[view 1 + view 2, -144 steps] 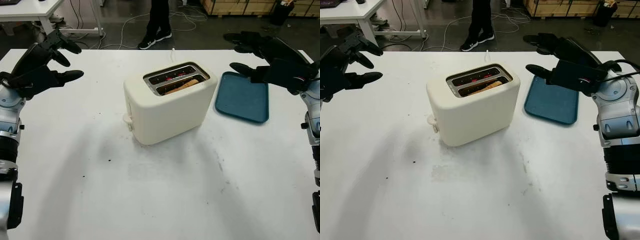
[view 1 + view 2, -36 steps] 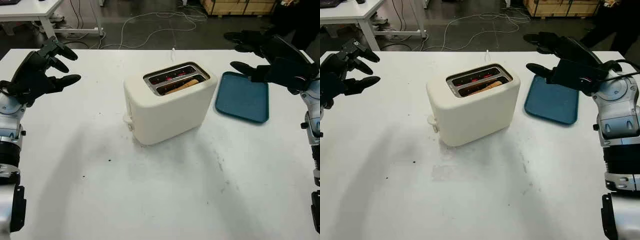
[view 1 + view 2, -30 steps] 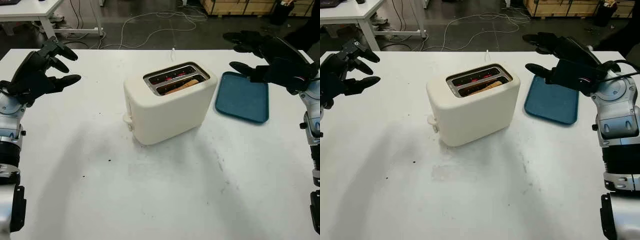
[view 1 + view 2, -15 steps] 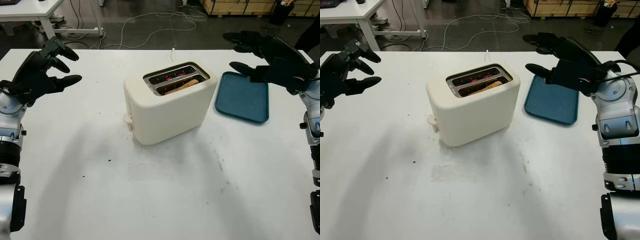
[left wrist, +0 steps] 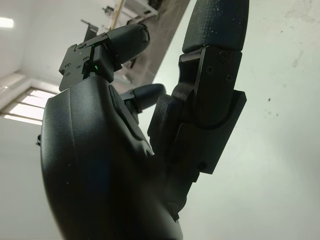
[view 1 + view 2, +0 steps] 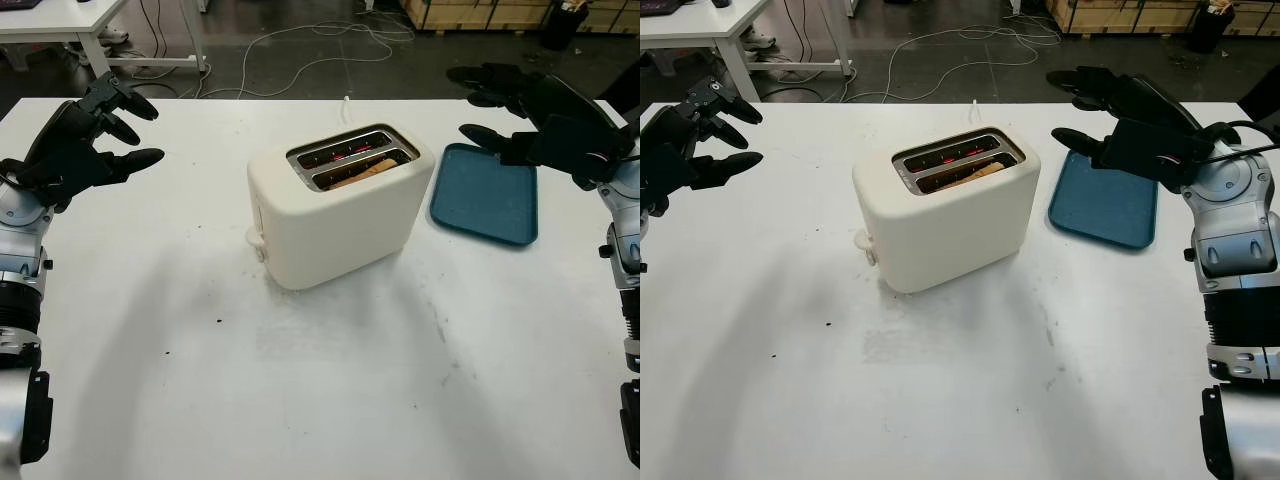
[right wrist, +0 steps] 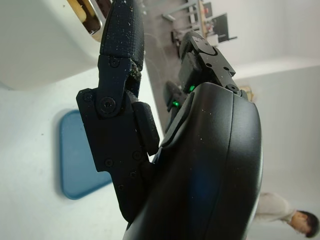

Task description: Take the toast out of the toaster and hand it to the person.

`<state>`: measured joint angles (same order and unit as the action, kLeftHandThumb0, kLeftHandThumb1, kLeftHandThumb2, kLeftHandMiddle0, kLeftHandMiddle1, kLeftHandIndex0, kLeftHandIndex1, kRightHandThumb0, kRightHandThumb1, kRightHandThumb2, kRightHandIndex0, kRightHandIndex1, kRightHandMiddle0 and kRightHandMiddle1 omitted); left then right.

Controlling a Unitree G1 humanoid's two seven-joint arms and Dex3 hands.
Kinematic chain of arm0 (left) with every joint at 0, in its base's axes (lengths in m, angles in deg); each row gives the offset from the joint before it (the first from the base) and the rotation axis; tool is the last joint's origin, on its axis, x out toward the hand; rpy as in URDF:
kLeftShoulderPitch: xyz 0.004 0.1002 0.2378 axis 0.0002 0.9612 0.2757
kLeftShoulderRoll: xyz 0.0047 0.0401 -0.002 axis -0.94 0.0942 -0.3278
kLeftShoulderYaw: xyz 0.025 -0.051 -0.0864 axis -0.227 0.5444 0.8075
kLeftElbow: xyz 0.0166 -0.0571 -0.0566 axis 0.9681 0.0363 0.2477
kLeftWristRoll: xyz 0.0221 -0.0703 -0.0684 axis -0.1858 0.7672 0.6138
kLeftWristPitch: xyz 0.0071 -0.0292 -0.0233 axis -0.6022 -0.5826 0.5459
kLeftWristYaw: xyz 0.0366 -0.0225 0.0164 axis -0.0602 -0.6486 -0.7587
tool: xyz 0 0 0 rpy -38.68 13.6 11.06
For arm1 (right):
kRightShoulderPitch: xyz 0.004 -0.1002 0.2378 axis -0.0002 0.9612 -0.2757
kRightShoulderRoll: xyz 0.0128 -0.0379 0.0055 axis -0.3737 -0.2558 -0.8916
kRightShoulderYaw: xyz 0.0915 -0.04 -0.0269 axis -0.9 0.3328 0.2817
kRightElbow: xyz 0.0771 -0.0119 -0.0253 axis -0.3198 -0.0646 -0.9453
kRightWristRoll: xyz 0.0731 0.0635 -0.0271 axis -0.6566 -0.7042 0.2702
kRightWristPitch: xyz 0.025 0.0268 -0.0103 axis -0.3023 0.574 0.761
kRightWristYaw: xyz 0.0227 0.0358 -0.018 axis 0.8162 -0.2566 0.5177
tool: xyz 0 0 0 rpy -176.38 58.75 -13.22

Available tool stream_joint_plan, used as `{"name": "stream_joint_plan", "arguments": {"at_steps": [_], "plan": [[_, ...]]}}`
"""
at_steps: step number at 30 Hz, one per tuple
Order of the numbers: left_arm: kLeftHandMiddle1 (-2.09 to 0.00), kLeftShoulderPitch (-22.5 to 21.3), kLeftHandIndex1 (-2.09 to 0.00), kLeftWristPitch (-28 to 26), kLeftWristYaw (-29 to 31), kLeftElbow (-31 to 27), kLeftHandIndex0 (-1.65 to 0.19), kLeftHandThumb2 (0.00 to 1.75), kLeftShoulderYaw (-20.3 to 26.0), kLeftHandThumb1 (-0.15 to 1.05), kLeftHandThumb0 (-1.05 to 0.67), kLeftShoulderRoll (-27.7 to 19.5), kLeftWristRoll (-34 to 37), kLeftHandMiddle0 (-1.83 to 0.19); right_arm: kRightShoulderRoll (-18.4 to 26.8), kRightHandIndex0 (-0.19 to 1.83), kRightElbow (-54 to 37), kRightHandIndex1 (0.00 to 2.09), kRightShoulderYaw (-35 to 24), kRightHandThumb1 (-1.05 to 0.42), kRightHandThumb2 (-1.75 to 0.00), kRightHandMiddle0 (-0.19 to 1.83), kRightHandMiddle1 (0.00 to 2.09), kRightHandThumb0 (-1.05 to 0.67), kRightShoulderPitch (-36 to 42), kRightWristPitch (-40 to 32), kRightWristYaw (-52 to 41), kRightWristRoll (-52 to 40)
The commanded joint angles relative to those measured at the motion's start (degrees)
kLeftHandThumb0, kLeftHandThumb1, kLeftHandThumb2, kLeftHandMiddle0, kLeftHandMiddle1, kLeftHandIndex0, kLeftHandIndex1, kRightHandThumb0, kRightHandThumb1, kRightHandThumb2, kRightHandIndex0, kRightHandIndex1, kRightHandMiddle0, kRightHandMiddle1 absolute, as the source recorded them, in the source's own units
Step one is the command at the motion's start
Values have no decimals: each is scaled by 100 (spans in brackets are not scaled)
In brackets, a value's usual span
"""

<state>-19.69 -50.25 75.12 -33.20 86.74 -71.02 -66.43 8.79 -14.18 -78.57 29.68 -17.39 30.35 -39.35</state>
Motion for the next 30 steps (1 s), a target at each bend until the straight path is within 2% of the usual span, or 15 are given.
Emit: {"name": "stream_joint_plan", "arguments": {"at_steps": [1,21,30], "plan": [[-175,-73,-151,-44,-26,-70,0,21,-10,92,-105,1,-14,0,-28,0,-18,64,-6,-92,-51,31,1,-85,-72,-1,49,-23],[-173,-97,-146,18,-30,39,0,21,-16,92,-105,12,-17,0,-43,0,-2,65,14,-92,-52,32,1,-85,-81,100,78,11],[-172,-100,-146,-52,-70,-88,0,21,-18,92,-105,113,20,0,21,0,12,66,-88,-92,-51,32,1,-84,-18,149,64,-71]]}}
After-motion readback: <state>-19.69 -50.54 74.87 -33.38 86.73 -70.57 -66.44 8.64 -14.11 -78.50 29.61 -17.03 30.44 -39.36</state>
